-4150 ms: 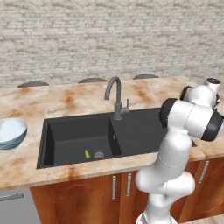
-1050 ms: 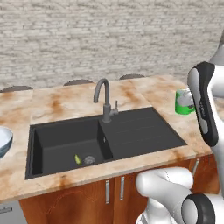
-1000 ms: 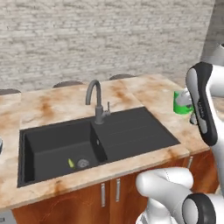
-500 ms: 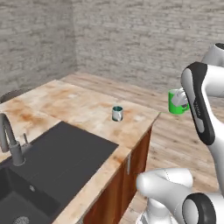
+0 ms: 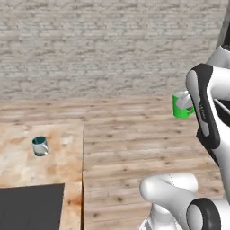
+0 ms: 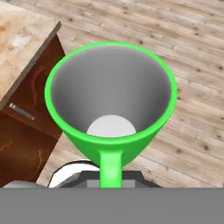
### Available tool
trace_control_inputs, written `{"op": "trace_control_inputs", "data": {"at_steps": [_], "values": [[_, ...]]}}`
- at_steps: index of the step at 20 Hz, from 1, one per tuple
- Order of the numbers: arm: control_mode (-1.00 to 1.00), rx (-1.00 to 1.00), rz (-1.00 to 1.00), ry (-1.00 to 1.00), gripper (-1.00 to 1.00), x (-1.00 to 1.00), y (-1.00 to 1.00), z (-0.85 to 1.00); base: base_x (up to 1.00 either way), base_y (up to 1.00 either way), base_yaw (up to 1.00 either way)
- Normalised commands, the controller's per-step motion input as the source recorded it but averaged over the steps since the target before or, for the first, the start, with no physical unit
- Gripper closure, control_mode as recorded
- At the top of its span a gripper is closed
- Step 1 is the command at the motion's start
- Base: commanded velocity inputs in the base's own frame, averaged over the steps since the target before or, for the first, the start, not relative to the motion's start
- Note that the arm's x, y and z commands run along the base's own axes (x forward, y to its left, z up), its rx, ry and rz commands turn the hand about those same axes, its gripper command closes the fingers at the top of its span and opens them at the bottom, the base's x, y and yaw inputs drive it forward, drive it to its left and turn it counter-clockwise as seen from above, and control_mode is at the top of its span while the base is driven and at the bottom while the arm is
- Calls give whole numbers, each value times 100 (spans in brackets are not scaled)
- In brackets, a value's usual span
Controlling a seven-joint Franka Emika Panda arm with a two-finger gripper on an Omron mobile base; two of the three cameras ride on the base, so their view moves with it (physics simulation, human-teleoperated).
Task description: Clear the mugs and bowl far away from the sink.
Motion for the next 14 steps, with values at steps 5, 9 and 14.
{"op": "trace_control_inputs", "data": {"at_steps": [5,9,14], "values": [[100,0,0,0,100,0,0,0,0,0,-100],[100,0,0,0,100,0,0,0,0,0,-100],[100,0,0,0,100,0,0,0,0,0,-100]]}}
